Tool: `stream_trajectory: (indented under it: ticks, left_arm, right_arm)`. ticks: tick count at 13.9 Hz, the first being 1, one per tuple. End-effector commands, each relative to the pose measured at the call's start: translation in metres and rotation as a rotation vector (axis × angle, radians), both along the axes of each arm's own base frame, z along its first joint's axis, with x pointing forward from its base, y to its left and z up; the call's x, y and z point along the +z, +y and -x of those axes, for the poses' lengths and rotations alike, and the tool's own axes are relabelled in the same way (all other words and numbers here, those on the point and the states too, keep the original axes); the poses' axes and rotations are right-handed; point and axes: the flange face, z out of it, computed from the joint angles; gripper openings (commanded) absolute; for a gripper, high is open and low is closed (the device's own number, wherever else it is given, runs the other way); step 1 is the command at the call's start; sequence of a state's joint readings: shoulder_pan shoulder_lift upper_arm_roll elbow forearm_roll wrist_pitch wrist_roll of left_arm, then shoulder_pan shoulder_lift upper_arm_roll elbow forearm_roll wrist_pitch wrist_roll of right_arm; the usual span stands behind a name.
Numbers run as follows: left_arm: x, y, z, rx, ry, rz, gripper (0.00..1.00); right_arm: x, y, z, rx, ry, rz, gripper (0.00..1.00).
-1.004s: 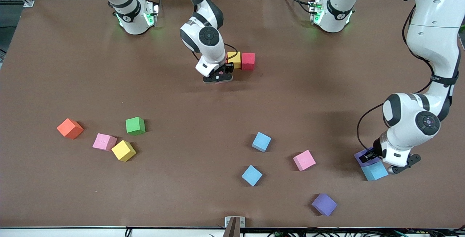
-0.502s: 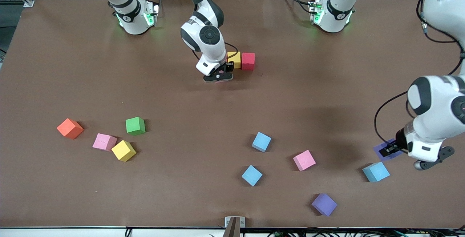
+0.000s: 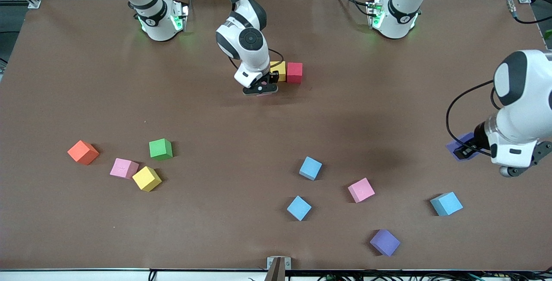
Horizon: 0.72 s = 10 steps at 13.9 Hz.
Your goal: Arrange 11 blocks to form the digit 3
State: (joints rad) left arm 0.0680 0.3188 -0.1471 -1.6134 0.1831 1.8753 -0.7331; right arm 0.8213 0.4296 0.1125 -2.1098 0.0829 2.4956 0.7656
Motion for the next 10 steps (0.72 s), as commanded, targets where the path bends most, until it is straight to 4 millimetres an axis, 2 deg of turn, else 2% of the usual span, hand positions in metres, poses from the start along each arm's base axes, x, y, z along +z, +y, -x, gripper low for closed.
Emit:
stream_trajectory:
  ticks: [1,3,4,5,9,10]
  left_arm:
    - [0.007,-0.015,0.011,0.057,0.001,-0.025,0.10]
    - [0.007,-0.027,0.013,0.075,0.001,-0.021,0.10]
    - [0.007,-0.036,0.014,0.086,0.001,-0.017,0.11]
    - [0.006,-0.043,0.014,0.099,0.000,-0.017,0.11]
    - [0.004,-0.062,0.015,0.188,-0.002,0.029,0.11]
    - [0.002,-0.062,0.014,0.216,-0.002,0.052,0.11]
  right_arm:
    - [-0.011,-0.003,0.017,-0.015,0.023,0.016,0.34]
    - [-0.011,-0.003,0.017,-0.015,0.024,0.017,0.39]
    - [-0.010,-0.003,0.016,-0.016,0.024,0.017,0.65]
    - [-0.010,-0.003,0.016,-0.014,0.026,0.019,1.00]
    - [0.001,-0.002,0.002,-0.035,0.008,-0.003,1.00]
    - [0.012,0.001,-0.011,-0.042,-0.008,-0.025,1.00]
